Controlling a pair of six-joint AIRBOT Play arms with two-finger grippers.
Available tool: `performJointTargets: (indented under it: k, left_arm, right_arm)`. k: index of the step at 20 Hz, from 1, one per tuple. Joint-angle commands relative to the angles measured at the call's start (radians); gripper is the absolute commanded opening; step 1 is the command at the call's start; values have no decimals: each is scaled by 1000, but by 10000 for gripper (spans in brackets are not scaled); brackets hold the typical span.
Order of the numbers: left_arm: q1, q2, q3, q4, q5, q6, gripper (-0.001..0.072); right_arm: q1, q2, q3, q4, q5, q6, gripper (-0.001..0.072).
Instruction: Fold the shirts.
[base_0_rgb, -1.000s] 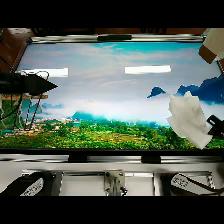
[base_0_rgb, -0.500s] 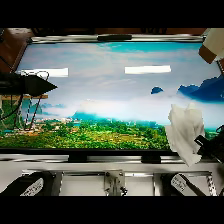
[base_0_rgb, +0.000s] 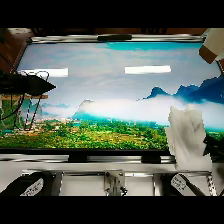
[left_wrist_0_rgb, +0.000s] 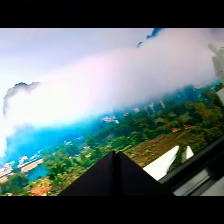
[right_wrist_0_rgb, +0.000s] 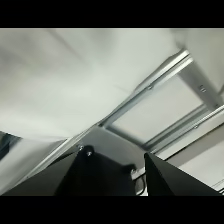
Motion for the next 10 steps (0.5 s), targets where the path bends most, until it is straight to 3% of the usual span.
performJointTargets:
  k: [1,3,5,6,7,8,10]
  left_arm:
    - [-127,-42,1,472,113,-146,31]
    - [-244,-134,1,742,108,-241,31]
    - [-324,-251,1,861,35,-273,54]
    - [-344,-305,1,875,-2,-309,261]
    - [-351,-356,1,869,-47,-404,686]
    - [-351,-389,-2,850,-87,-449,720]
    - [-348,-387,-50,769,-47,-460,720]
  right_arm:
    - [55,1,349,36,-67,-50,508]
    - [220,1,514,129,-254,10,508]
    - [447,0,554,138,-367,77,508]
    - [566,-13,531,124,-378,80,538]
    - [639,-41,482,153,-327,61,573]
    - [674,-69,423,227,-284,35,573]
    - [715,-91,327,379,-319,21,573]
